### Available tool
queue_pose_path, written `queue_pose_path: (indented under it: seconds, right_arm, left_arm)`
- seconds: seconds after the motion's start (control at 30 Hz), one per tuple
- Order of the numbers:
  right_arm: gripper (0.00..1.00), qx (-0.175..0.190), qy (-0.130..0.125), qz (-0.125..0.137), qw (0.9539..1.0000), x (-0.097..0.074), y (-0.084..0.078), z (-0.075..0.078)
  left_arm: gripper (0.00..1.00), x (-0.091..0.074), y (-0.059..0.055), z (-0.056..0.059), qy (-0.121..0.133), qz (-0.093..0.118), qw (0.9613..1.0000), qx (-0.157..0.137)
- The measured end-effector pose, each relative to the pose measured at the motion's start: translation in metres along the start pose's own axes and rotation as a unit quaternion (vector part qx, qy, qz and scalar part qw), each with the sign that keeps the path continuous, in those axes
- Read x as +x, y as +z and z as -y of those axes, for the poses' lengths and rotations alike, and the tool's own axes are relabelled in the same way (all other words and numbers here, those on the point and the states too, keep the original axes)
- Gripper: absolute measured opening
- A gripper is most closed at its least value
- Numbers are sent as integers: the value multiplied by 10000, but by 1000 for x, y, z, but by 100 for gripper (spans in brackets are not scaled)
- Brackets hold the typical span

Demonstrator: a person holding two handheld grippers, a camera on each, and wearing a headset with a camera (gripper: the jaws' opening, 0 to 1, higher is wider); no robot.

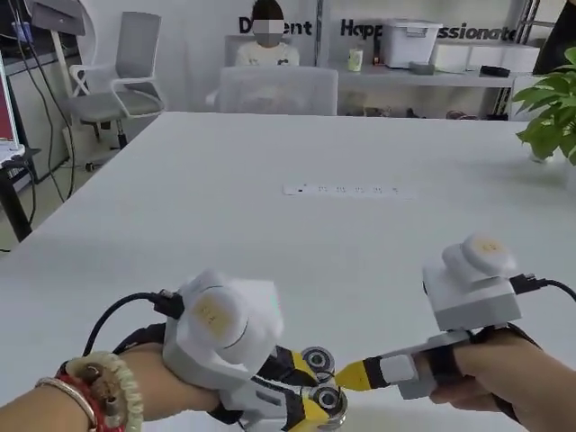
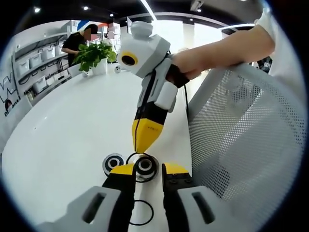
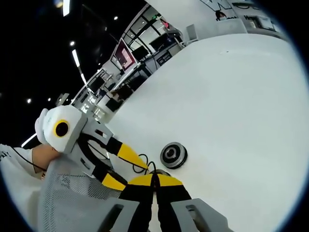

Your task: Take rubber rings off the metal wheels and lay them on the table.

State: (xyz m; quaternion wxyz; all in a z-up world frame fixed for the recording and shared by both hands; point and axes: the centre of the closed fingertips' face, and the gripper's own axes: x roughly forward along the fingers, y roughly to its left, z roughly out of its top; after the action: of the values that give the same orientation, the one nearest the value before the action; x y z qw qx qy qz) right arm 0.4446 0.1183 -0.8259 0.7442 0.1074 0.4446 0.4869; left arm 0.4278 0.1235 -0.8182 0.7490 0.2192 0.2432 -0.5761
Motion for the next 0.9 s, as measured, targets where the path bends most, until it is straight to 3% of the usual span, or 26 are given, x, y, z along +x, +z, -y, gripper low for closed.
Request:
queue_pose_path:
  seconds: [0.17,0.4,0.5,0.57,0.9]
  right_arm:
    - [0,31,-35,86,10000,-3,3,2]
    - [0,89,-20,201,9998,-5,7,2]
    - [0,103,-4,232,9997,-5,9,1]
    - [0,105,-3,237,9997,-5,9,1]
    - [0,83,102,361,9993,-7,16,-5]
  left_arm:
    - [20,-5,8,-2,16,163,9999,-33]
    - [24,-16,16,-6,67,222,9997,-57]
    - [32,-24,25,-9,119,305,9994,-109]
    - [38,-31,32,-12,181,482,9986,-104]
    - [45,-63,24,-24,480,594,9966,-317]
